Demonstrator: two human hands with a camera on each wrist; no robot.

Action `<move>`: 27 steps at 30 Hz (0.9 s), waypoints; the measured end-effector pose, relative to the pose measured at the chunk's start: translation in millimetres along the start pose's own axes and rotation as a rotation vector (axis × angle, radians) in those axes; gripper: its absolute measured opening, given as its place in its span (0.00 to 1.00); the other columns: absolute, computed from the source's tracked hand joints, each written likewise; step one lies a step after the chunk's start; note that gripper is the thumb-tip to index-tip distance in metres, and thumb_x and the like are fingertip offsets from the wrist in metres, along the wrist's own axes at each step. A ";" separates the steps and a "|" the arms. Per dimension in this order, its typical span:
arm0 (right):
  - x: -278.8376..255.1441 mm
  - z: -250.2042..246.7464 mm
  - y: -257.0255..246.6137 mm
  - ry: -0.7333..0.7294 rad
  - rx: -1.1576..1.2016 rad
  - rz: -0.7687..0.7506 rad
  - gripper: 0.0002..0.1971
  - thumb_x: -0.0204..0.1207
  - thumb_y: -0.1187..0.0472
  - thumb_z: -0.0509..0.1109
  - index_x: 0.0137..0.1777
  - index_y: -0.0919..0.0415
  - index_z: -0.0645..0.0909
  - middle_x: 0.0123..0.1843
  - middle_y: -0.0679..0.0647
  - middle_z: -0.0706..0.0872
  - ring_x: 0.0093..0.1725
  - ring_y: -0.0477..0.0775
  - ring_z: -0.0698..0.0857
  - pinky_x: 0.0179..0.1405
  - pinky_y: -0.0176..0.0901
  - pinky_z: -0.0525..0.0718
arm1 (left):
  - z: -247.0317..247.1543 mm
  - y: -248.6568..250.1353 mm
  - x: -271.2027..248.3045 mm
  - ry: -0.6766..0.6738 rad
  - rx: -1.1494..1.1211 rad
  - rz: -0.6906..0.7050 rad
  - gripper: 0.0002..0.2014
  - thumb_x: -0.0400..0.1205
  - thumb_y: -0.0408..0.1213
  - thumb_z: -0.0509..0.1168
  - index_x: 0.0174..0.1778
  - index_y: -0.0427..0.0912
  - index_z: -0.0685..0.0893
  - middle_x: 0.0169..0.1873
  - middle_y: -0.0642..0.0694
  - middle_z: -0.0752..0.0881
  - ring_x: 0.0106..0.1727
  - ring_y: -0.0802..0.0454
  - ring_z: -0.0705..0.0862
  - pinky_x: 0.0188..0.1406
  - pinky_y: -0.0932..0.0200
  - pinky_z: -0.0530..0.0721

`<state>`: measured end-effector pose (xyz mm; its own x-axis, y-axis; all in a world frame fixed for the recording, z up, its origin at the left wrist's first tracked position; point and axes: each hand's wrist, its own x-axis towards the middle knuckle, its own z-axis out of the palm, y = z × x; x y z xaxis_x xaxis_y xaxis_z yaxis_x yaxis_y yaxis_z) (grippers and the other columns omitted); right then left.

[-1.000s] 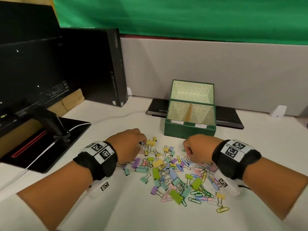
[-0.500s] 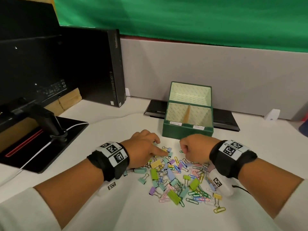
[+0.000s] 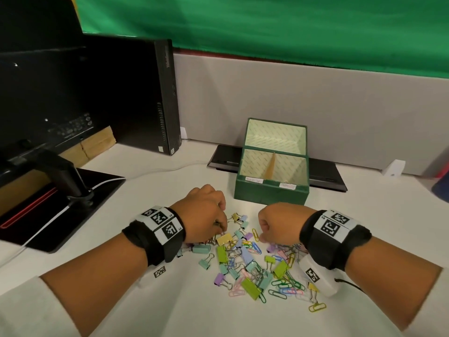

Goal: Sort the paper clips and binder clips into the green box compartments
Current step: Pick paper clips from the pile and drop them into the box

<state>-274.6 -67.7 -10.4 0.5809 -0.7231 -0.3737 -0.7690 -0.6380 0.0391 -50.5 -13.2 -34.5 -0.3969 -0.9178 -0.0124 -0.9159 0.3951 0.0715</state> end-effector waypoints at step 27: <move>6.1 2.4 3.9 0.135 0.158 -0.090 0.05 0.82 0.52 0.67 0.54 0.44 0.84 0.39 0.37 0.74 0.43 0.46 0.78 0.32 0.34 0.68 | 0.6 -9.2 2.8 0.034 -0.032 -0.243 0.12 0.84 0.43 0.60 0.60 0.59 0.83 0.55 0.53 0.81 0.61 0.50 0.77 0.57 0.55 0.78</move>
<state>-274.7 -74.0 -14.8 0.6711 -0.7009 -0.2416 -0.7387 -0.6596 -0.1386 -43.2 -19.4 -35.8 -0.1628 -0.9867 0.0004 -0.9815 0.1620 0.1024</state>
